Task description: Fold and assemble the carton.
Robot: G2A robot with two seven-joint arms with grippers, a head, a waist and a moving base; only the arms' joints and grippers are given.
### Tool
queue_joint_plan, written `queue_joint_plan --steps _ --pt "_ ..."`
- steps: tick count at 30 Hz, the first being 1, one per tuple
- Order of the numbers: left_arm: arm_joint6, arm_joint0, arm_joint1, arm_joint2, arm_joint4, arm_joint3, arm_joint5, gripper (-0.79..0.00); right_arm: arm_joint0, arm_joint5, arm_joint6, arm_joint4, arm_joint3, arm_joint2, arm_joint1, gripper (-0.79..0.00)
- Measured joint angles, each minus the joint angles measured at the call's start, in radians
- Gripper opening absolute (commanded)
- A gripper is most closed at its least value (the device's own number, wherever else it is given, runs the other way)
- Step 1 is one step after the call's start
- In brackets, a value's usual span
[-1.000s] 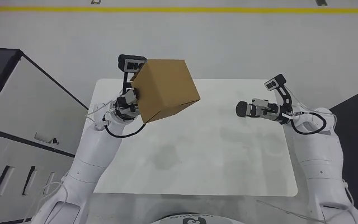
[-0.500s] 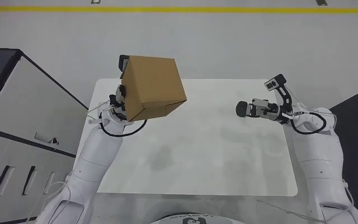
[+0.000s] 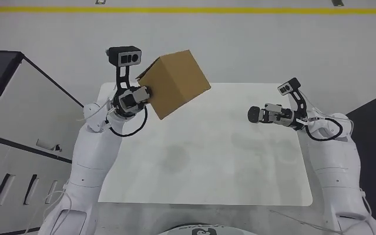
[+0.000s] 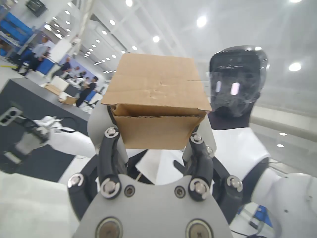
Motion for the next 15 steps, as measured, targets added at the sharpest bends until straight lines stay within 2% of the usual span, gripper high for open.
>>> queue_joint_plan --steps 4,9,11,15 --pt "0.023 -0.001 0.006 -0.002 0.116 -0.018 -0.022 -0.785 0.0 0.0 0.0 0.0 0.0 0.0 0.0 0.0" --pt "0.022 -0.001 0.006 -0.002 0.09 -0.017 -0.021 -0.785 0.0 0.0 0.0 0.0 0.0 0.0 0.0 0.0" --pt "0.018 -0.01 0.01 -0.005 0.122 -0.045 -0.017 -0.785 0.0 0.0 0.0 0.0 0.0 0.0 0.0 0.0" --pt "0.11 -0.019 0.023 -0.019 0.365 -0.076 -0.11 -0.785 0.0 0.0 0.0 0.0 0.0 0.0 0.0 0.0"
